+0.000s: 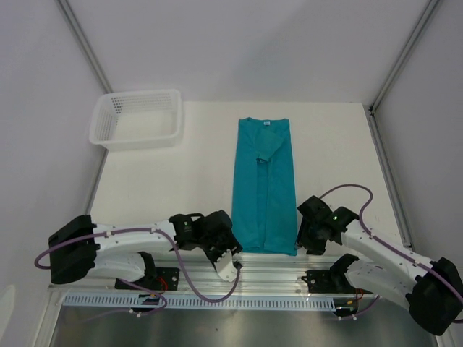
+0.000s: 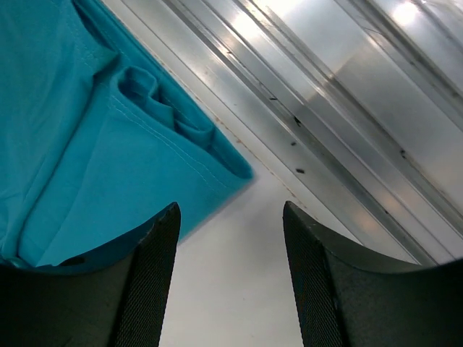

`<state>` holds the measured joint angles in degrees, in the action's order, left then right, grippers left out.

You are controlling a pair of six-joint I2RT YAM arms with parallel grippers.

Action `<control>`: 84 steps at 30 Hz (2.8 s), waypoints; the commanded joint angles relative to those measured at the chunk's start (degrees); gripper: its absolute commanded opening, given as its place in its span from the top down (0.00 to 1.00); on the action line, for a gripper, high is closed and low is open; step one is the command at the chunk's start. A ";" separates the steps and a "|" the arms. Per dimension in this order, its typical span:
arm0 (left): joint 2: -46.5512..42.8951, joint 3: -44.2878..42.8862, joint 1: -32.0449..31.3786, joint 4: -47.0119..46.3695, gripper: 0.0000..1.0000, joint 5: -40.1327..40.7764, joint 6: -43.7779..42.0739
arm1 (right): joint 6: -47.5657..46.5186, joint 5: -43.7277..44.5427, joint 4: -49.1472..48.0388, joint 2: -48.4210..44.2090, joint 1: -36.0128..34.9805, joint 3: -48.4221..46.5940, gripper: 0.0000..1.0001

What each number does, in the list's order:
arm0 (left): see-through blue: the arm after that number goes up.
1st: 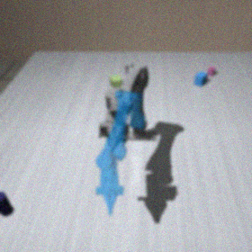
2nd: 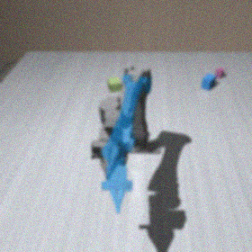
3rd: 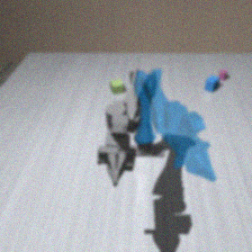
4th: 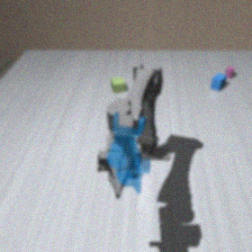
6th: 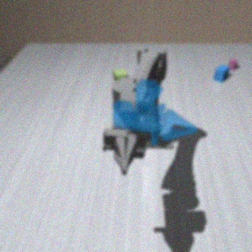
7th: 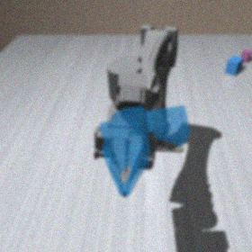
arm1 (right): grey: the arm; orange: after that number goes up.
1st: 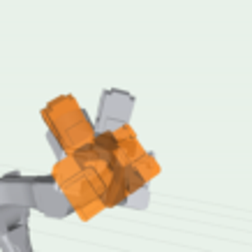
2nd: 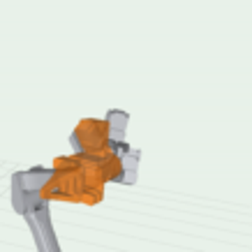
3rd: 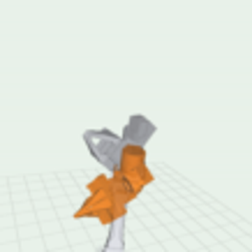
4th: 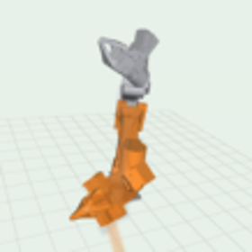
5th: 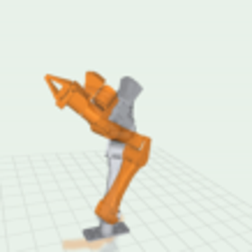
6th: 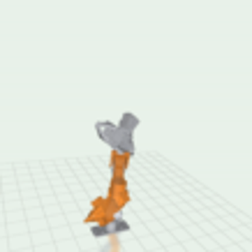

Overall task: Roll the t-shirts
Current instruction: Roll the tshirt

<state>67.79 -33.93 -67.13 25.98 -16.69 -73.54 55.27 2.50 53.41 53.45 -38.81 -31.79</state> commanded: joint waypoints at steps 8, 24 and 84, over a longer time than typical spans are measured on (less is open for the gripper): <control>7.78 -4.04 -0.37 -9.54 0.39 -5.46 9.82 | -0.60 -9.54 -2.61 0.52 0.22 3.67 0.57; 10.69 -4.83 -0.37 -3.21 0.39 -6.69 3.84 | -2.36 -9.35 -1.11 1.48 1.45 -0.65 0.55; 23.96 -28.47 19.40 3.37 0.99 -12.32 27.57 | -21.86 -25.79 -2.43 32.58 25.26 -19.89 1.00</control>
<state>90.19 -59.66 -49.19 27.88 -26.85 -48.45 36.07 -20.64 50.83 84.14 -15.59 -48.60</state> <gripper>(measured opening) 0.011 0.009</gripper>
